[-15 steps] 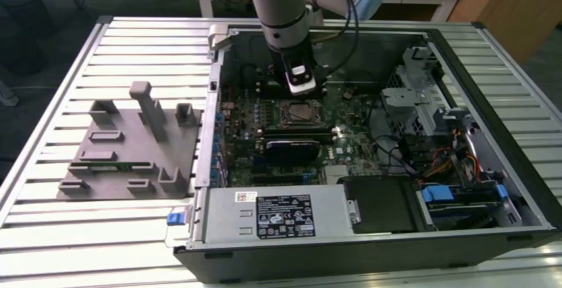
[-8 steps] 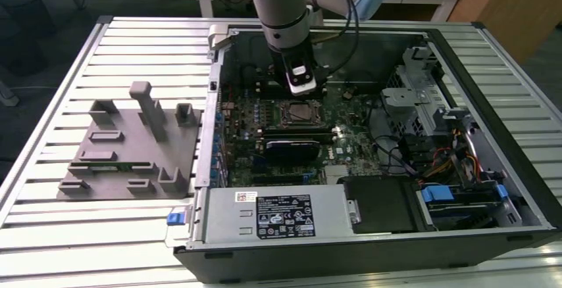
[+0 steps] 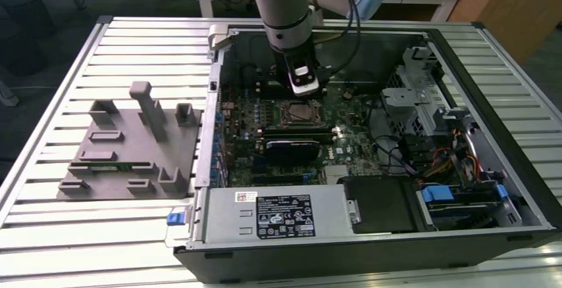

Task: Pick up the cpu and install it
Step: 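Install the first cpu locking lever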

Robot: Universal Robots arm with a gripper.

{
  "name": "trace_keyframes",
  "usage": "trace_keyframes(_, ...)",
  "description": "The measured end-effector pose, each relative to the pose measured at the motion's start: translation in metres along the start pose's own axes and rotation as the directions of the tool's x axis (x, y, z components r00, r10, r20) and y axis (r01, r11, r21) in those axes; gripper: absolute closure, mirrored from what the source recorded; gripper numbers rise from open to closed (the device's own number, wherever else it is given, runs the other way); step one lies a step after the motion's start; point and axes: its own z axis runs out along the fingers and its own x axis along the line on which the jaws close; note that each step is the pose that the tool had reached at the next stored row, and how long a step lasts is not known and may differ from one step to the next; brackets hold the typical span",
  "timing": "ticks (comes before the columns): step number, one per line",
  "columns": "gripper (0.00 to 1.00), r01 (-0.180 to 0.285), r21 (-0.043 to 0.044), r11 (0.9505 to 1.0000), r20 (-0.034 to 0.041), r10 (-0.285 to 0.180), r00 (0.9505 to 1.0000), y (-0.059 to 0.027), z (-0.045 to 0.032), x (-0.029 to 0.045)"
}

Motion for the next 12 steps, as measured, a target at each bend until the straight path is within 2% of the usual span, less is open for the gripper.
trace_keyframes(4, 0.89, -0.001, -0.0019, 1.0, -0.0007, 0.001, 1.0, -0.0008, 0.0, -0.0009)
trace_keyframes(6, 0.89, -0.003, -0.0102, 0.9999, -0.0043, 0.003, 1.0, -0.0011, -0.0001, -0.0011)
trace_keyframes(9, 0.89, -0.009, -0.0287, 0.9996, -0.0119, 0.008, 0.9999, -0.0015, 0.0, -0.0013)
trace_keyframes(12, 0.89, -0.01, -0.0313, 0.9995, -0.013, 0.009, 0.9999, -0.0018, -0.0001, -0.0014)
